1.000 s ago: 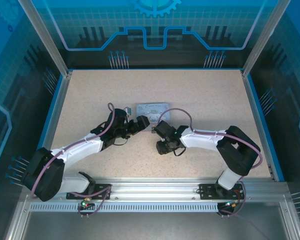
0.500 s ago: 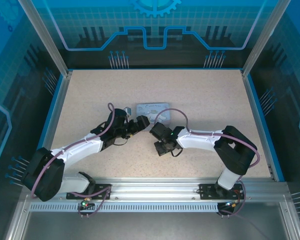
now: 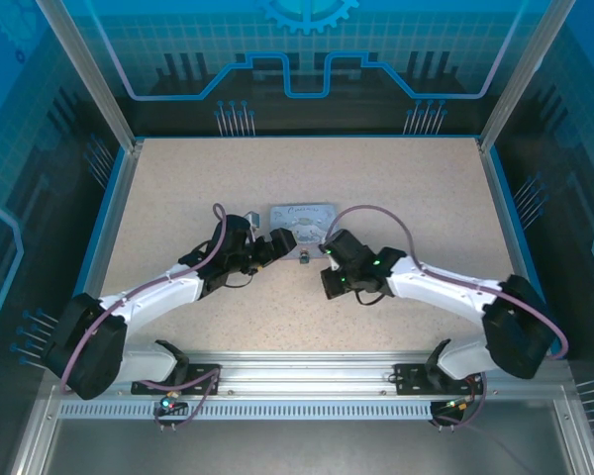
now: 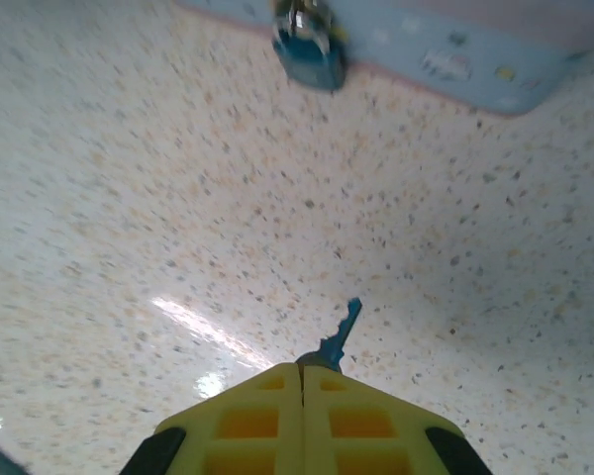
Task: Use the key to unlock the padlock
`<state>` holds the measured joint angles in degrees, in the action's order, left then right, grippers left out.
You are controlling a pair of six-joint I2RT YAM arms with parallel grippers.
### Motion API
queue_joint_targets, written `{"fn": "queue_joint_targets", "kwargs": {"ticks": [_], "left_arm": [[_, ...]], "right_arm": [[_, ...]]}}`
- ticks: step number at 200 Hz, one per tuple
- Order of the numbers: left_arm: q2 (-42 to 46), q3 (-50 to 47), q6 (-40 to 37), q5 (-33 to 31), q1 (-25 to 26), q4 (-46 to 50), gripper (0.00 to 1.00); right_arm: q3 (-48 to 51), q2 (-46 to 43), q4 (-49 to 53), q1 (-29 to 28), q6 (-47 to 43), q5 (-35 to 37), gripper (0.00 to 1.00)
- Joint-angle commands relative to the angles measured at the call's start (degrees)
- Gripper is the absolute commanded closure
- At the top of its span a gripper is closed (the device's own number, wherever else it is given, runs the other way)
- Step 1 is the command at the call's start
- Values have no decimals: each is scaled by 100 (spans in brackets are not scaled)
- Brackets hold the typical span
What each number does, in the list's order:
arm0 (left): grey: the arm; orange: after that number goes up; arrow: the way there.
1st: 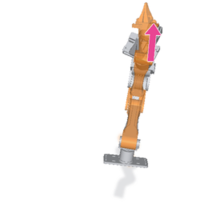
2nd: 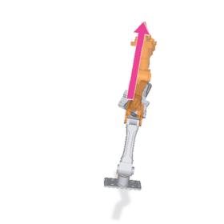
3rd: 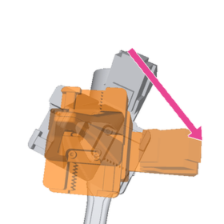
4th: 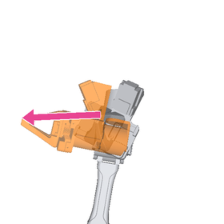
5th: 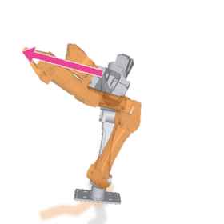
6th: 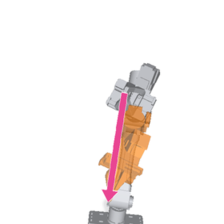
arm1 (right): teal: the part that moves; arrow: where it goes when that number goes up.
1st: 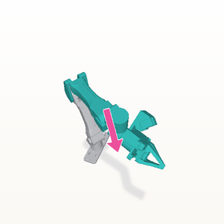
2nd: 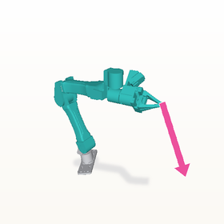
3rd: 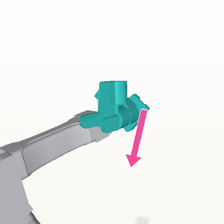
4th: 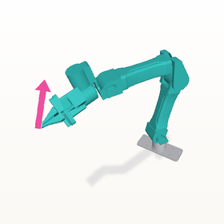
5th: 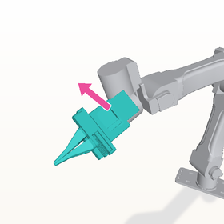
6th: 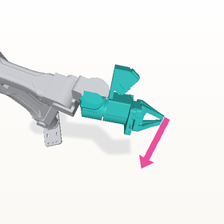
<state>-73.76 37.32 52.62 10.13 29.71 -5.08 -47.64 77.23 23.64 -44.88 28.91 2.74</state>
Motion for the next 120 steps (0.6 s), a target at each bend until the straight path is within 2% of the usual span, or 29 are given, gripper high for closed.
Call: {"fn": "queue_joint_targets", "kwargs": {"ticks": [1,42,86,120], "left_arm": [[139,-32,154,363,-42,-156,1],[8,121,526,736,35,-484,1],[-459,423,655,719,284,-556,1],[-873,277,1218,821,464,-1371,1]], "right_arm": [[300,-538,-367,405,-137,-877,100],[527,-1289,-728,1034,-331,-1871,100],[602,-1266,-825,1236,-233,-1952,100],[709,-1259,-1201,1236,83,-2125,100]]}}
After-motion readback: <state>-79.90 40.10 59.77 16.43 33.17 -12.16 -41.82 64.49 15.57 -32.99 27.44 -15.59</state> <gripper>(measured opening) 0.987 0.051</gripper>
